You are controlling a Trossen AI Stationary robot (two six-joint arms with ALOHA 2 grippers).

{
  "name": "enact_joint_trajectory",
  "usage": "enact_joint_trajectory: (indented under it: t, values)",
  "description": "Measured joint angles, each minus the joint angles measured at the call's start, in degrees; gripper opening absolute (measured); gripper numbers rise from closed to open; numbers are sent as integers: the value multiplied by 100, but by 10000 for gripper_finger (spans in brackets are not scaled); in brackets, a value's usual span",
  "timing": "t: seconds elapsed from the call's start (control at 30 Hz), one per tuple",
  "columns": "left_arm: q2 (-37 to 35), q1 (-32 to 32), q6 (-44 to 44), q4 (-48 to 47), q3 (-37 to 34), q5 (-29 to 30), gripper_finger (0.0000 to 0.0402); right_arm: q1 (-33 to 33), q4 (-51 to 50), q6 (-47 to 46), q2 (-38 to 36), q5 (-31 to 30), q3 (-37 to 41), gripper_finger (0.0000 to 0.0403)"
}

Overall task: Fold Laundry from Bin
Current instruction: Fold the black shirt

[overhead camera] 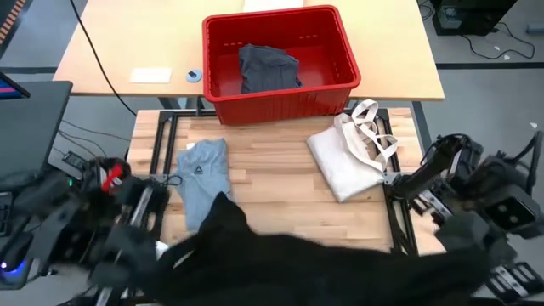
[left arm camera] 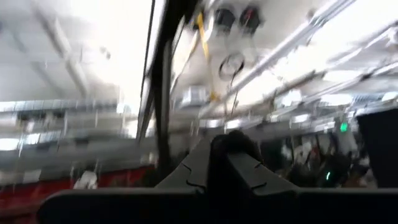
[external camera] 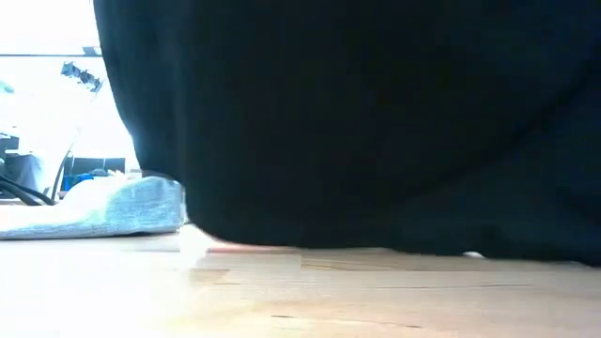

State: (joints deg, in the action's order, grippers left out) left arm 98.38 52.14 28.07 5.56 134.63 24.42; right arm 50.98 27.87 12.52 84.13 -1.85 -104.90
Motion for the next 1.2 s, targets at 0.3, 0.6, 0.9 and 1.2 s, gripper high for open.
enact_joint_trajectory:
  t: [0.3, 0.6, 0.9, 1.2]
  values:
    - [667, 613, 2315, 3291, -1, -821, 32, 538, 2273, 2227, 521, 906, -2, 26]
    - [697, 430, 4285, 4774, 3, -450, 32, 465, 2637, 4037, 469, -652, -16, 26]
    - [696, 111, 5102, 3775, 4, 2030, 32, 477, 2043, 4132, 469, -4060, -17, 26]
    - [700, -542, 5814, 3095, -188, 4418, 32, 135, 184, 3879, 475, -7810, -17, 26]
